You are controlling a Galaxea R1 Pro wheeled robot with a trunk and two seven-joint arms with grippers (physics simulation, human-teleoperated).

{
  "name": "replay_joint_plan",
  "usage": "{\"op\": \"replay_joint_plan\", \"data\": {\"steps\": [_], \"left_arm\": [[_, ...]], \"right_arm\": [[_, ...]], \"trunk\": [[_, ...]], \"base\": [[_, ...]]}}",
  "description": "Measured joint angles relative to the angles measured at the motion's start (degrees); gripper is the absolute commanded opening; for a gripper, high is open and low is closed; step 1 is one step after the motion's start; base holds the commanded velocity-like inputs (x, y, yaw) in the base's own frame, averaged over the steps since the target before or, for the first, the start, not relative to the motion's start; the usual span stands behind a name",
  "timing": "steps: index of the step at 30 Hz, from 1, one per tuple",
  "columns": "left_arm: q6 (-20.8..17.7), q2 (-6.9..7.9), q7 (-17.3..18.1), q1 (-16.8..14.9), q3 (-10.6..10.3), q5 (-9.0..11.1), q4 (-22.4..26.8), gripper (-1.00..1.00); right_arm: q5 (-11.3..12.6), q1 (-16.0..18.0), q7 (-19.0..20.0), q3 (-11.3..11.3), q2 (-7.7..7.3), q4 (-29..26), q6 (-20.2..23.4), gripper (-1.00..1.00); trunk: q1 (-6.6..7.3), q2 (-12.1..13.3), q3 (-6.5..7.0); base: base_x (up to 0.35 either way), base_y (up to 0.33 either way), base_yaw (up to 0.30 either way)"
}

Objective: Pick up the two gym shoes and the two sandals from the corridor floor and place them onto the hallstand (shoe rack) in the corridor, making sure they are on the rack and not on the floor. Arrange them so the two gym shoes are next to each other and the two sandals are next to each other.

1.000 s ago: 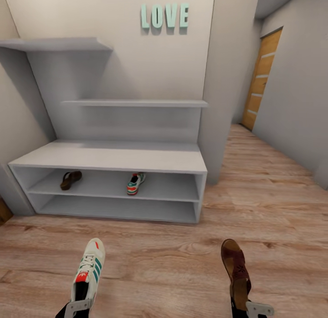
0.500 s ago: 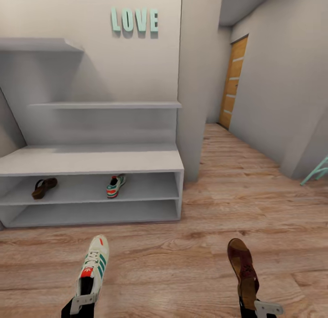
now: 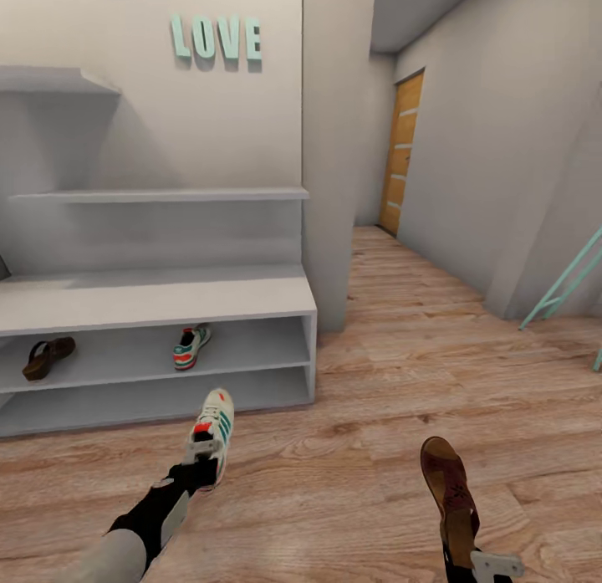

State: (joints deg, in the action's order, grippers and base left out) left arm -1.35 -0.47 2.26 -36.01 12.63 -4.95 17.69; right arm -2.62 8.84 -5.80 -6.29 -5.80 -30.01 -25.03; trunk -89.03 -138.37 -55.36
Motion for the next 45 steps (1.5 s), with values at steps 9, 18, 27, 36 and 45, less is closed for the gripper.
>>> {"op": "replay_joint_plan", "data": {"steps": [9, 18, 27, 36, 45], "left_arm": [[-21.0, 0.25, -0.7, -14.2, 0.4, -0.3, 3.1, -1.00], [-23.6, 0.51, -0.7, -14.5, 0.4, -0.4, 10.1, -1.00], [-24.0, 0.48, -3.7, -14.5, 0.3, -0.4, 10.3, -1.00], [-24.0, 0.43, -3.5, -14.2, 0.2, -0.2, 10.3, -1.00], [-23.8, 0.43, -3.4, -14.1, 0.1, -0.2, 10.4, -1.00]], "right_arm": [[0.0, 0.0, 0.2, 0.1, 0.11, -1.2, 0.0, -1.00], [0.1, 0.0, 0.2, 0.0, 0.41, -3.4, 0.2, -1.00], [0.1, 0.0, 0.2, 0.0, 0.40, -3.5, 0.2, -1.00], [0.0, 0.0, 0.1, 0.0, 0.39, -3.5, 0.2, -1.00], [-0.1, 0.0, 0.1, 0.1, 0.35, -3.4, 0.1, -1.00]], "trunk": [[0.00, 0.0, 0.01], [-1.10, -2.0, -1.09], [-2.71, -4.9, -3.51], [-2.94, -5.0, -5.82], [-3.04, -5.1, -6.72]], "base": [[0.000, 0.000, -0.002], [0.000, 0.000, 0.000], [0.000, 0.000, 0.000], [0.000, 0.000, 0.000], [0.000, 0.000, 0.000]]}}
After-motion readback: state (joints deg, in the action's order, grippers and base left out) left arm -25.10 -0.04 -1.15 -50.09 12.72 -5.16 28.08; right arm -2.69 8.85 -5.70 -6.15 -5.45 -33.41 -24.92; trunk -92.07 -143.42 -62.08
